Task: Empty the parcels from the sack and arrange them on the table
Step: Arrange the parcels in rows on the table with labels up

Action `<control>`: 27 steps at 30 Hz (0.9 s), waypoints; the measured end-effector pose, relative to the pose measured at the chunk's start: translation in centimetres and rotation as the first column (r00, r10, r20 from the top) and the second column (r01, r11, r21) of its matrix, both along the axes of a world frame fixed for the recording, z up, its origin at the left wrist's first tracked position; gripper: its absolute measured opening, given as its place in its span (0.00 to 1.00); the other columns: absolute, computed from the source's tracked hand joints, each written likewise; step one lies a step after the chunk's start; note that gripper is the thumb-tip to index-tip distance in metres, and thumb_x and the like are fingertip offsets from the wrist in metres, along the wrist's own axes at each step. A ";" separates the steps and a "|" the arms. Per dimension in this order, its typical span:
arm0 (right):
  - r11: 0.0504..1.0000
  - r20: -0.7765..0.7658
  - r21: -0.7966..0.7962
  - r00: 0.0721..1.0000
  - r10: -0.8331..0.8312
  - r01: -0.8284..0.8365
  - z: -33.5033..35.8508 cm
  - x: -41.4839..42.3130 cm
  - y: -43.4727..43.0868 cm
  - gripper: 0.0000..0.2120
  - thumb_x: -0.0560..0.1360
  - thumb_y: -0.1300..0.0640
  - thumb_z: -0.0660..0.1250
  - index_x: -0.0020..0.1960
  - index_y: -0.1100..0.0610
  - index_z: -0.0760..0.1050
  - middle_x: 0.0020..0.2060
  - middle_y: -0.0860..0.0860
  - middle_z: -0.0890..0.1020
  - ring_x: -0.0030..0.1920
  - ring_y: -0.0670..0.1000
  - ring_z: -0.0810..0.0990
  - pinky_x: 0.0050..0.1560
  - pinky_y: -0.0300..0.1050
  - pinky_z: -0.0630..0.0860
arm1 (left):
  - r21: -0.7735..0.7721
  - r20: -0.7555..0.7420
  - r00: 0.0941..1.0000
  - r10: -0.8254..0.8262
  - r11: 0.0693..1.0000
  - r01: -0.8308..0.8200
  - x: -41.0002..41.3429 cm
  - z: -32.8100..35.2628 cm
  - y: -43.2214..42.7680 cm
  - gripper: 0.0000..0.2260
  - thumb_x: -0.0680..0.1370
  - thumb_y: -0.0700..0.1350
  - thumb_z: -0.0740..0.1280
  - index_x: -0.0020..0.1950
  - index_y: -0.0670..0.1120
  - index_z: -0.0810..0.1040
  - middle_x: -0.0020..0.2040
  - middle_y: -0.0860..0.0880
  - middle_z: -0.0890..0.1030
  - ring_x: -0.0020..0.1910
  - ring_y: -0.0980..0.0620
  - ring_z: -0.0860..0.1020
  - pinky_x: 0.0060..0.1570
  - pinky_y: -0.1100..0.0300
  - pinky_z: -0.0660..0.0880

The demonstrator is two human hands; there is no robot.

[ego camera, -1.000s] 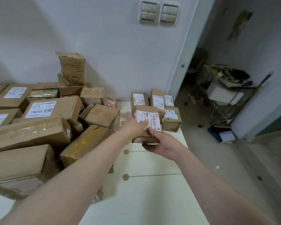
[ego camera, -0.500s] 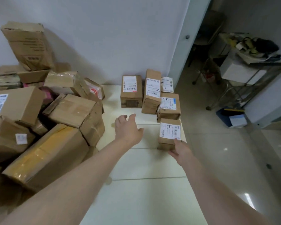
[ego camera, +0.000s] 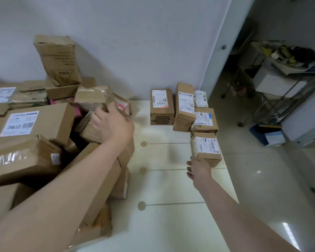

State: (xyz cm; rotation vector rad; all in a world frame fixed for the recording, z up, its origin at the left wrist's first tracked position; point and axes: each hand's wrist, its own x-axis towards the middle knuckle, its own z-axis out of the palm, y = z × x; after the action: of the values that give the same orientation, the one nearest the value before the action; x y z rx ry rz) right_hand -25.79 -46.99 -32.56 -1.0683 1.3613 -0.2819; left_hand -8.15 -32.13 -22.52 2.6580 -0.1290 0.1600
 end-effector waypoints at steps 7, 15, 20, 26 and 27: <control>0.859 0.220 0.031 0.842 0.493 -0.511 6.0 8.1 9.0 0.17 0.79 0.44 0.62 0.63 0.52 0.69 0.58 0.50 0.77 0.54 0.51 0.80 0.51 0.49 0.82 | 0.083 -0.318 0.947 -0.039 0.994 0.069 3.9 -0.6 8.6 0.29 0.76 0.51 0.68 0.74 0.44 0.63 0.69 0.41 0.70 0.68 0.39 0.68 0.65 0.45 0.68; 0.954 0.155 0.038 0.945 0.287 -0.296 6.9 8.3 9.6 0.32 0.78 0.35 0.56 0.77 0.40 0.49 0.68 0.53 0.69 0.57 0.58 0.77 0.47 0.61 0.82 | -0.198 -0.314 0.871 -0.378 0.923 0.329 1.4 0.2 6.7 0.15 0.75 0.45 0.67 0.59 0.60 0.79 0.58 0.58 0.80 0.59 0.52 0.76 0.60 0.50 0.74; 0.937 -0.106 -0.155 0.948 0.299 -0.313 5.1 4.3 7.8 0.32 0.77 0.34 0.55 0.77 0.35 0.47 0.76 0.48 0.53 0.68 0.59 0.65 0.45 0.61 0.82 | -0.460 -0.473 0.617 -0.629 0.774 0.436 -1.9 0.0 2.4 0.21 0.76 0.31 0.57 0.53 0.54 0.81 0.52 0.53 0.83 0.58 0.53 0.78 0.62 0.59 0.72; 0.836 -0.042 -0.102 0.842 0.538 -0.540 2.5 -1.4 5.9 0.51 0.66 0.34 0.72 0.76 0.41 0.42 0.76 0.43 0.53 0.66 0.53 0.70 0.54 0.58 0.80 | -0.461 -0.594 0.355 -0.722 0.667 0.585 -2.6 -2.8 0.6 0.26 0.77 0.27 0.56 0.70 0.48 0.70 0.57 0.43 0.83 0.62 0.51 0.76 0.54 0.67 0.71; 0.802 -0.081 -0.117 0.810 0.580 -0.586 2.2 -1.9 5.7 0.58 0.63 0.35 0.75 0.77 0.41 0.37 0.77 0.43 0.49 0.69 0.54 0.67 0.54 0.57 0.80 | -0.454 -0.599 0.355 -0.718 0.670 0.588 -2.6 -3.0 0.7 0.25 0.77 0.28 0.57 0.71 0.48 0.70 0.55 0.44 0.84 0.60 0.52 0.77 0.52 0.67 0.72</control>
State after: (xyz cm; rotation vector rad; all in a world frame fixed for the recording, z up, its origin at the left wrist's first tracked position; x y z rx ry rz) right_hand -27.66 -41.32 -30.36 -1.5622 0.9903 0.1114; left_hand -10.76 -31.44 -25.51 2.0559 -0.8557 -1.1461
